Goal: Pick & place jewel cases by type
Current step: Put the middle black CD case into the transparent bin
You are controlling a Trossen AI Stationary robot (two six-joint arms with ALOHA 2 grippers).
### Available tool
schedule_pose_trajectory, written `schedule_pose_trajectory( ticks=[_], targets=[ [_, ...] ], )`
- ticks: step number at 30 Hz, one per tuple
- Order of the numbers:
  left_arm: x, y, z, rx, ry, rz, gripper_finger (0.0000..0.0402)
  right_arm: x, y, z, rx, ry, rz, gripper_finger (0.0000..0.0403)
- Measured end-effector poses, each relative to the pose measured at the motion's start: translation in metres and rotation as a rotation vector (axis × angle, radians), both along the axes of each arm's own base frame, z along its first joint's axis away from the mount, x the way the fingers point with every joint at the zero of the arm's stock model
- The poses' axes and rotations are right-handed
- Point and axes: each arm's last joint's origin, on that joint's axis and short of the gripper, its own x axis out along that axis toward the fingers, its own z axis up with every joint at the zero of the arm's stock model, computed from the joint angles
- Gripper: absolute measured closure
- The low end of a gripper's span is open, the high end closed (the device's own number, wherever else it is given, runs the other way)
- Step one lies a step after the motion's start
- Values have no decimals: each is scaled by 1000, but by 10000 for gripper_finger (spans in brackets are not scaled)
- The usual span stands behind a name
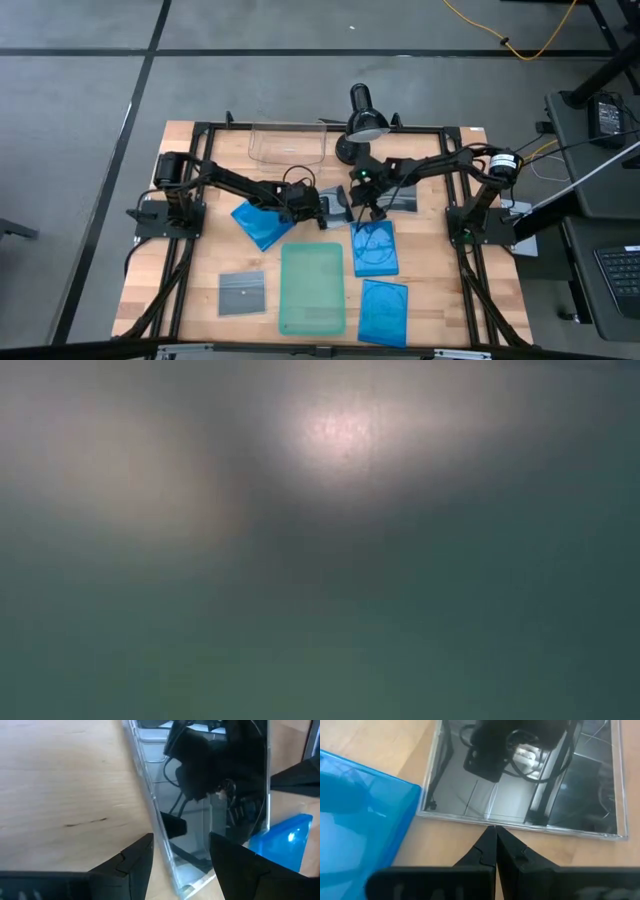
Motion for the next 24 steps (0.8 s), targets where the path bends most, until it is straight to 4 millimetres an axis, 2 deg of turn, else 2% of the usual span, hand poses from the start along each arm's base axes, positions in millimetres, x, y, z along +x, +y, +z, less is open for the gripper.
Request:
schedule_pose_trajectory(
  ticks=[12,19,24],
  targets=[
    [1,5,-1,18,-10,8,217,0,0,0,-1,-1,-1,398],
    [3,5,-1,66,-26,-9,217,2,-1,-13,27,20,4,398],
    [3,5,-1,78,-33,-12,217,3,-1,-14,45,14,13,398]
  ],
)
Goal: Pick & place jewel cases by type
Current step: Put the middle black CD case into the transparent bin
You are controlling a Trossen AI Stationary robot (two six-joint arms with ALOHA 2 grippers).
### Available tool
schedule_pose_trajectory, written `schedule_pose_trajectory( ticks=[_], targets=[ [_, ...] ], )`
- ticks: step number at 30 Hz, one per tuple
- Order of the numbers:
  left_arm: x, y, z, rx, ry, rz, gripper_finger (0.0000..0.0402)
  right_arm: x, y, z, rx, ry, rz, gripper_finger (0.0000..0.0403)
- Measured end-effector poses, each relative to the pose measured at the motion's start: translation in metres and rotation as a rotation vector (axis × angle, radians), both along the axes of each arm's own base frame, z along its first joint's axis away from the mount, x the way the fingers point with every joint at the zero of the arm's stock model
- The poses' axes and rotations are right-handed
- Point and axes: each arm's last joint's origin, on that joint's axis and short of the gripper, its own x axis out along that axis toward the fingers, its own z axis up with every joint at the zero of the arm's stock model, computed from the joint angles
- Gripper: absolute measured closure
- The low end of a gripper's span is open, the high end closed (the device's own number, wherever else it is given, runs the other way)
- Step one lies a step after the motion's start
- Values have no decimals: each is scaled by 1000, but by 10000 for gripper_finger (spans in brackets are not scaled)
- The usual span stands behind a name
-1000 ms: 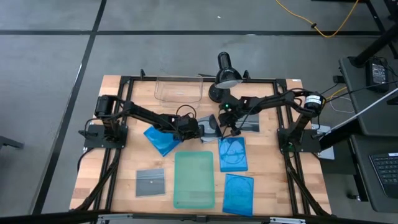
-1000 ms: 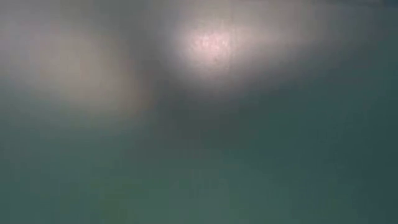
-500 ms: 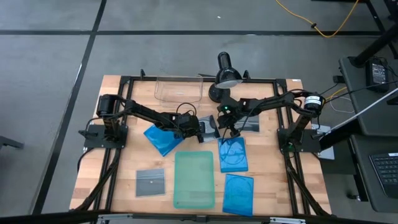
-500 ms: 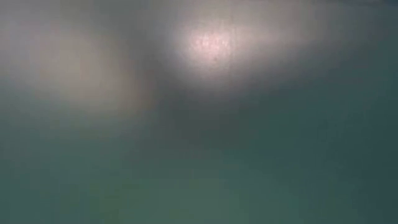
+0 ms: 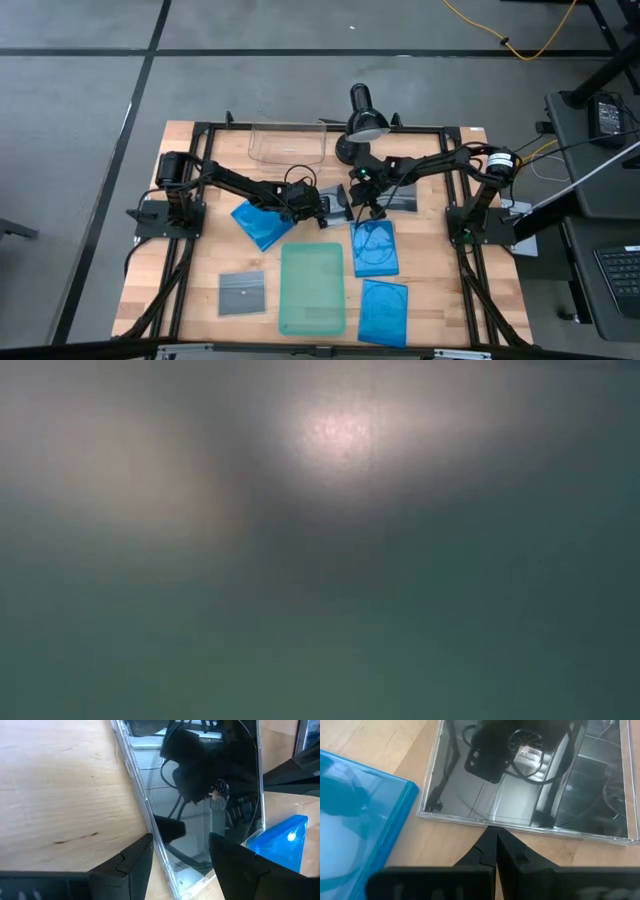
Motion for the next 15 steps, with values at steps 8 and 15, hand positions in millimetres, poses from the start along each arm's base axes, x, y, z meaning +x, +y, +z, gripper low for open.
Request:
schedule_pose_trajectory(
  ticks=[8,15],
  targets=[
    [0,1,3,42,-4,0,217,-2,-6,-1,18,-7,-14,398],
    [-3,4,14,98,-20,29,217,-3,-9,-2,30,-13,-16,398]
  ],
)
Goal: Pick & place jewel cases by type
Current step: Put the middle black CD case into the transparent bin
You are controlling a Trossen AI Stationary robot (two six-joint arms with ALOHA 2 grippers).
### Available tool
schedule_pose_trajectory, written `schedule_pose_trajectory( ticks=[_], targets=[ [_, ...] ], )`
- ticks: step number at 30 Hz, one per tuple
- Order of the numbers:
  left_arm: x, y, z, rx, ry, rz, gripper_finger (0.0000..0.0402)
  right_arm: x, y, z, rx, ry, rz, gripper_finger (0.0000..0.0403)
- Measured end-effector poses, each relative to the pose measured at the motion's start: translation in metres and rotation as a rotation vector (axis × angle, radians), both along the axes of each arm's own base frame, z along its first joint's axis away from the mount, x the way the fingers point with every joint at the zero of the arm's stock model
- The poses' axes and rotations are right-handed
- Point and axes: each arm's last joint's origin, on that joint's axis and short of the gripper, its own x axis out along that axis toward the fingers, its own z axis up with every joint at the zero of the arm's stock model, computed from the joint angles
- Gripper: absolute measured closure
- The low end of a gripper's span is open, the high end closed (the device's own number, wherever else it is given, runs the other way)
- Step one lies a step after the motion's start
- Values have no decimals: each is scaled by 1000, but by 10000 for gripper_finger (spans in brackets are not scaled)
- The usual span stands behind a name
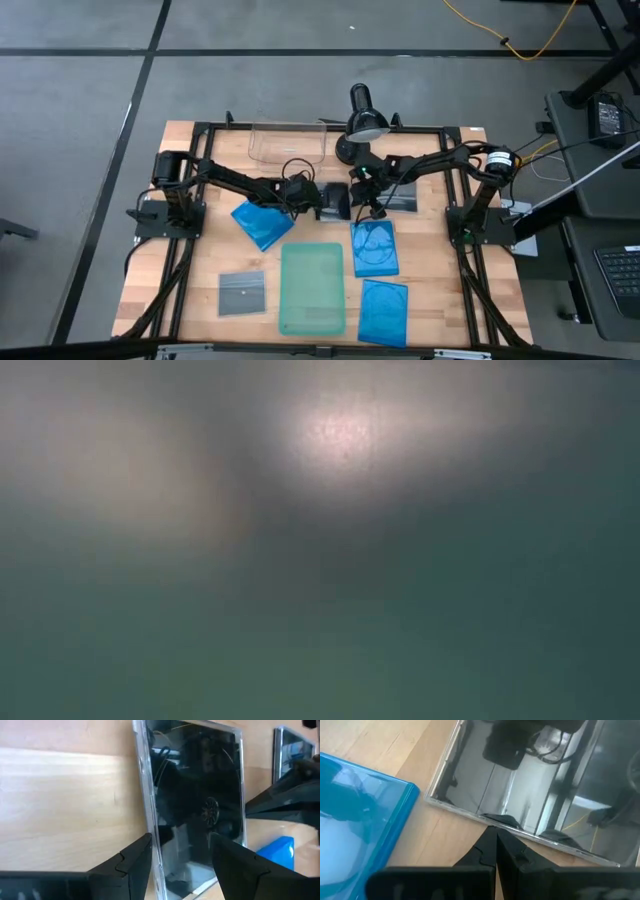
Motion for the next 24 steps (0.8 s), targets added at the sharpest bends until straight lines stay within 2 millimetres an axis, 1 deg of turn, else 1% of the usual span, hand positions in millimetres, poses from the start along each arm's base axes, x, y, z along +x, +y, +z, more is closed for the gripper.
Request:
schedule_pose_trajectory(
  ticks=[7,16,24],
  targets=[
    [-1,0,7,1,-17,1,217,0,0,0,1,-3,2,398],
    [-3,2,32,67,-92,25,217,0,0,0,-17,-10,23,398],
    [1,4,38,85,-135,39,217,0,0,0,-28,-15,39,398]
  ],
)
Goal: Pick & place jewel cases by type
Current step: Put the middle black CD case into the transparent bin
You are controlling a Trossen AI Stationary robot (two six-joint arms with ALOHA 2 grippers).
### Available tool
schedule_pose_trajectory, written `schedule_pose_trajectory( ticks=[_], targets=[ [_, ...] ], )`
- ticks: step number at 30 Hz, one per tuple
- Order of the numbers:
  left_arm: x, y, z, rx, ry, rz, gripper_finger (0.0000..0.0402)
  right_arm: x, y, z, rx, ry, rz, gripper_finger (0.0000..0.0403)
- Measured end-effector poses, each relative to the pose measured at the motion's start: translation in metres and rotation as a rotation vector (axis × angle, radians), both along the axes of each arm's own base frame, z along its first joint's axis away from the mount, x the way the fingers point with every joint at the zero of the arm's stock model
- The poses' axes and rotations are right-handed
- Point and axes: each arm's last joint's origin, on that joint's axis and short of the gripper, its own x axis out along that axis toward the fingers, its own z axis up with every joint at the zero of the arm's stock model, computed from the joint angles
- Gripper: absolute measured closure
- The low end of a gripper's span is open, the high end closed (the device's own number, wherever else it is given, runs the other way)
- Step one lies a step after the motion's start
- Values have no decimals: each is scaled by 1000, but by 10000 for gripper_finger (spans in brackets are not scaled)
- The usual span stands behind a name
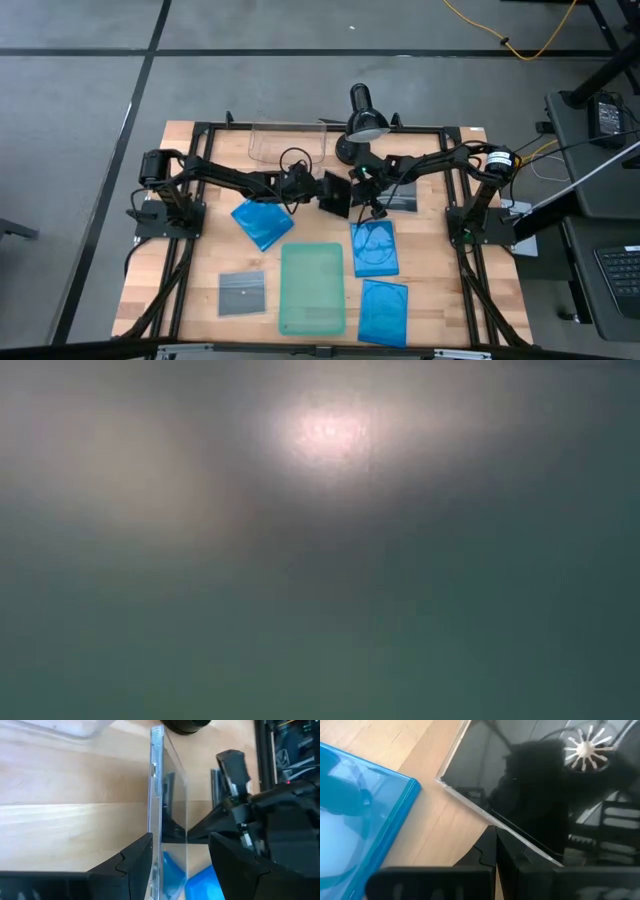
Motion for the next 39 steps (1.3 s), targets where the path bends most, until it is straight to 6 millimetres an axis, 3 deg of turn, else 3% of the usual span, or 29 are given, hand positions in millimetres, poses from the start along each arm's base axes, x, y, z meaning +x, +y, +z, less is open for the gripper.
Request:
schedule_pose_trajectory(
  ticks=[6,15,23,28,39],
  targets=[
    [13,0,22,39,-80,-67,217,0,0,0,-4,-4,0,398],
    [14,9,-3,-53,46,-135,217,3,-1,1,-17,-26,-2,398],
    [16,10,-7,-41,44,-127,222,3,-1,1,-13,-21,-3,398],
    [16,11,-6,-25,44,-132,255,2,-1,1,-10,-20,-2,398],
    [15,13,-7,0,56,-148,378,2,-1,1,26,-3,-43,382]
  ],
)
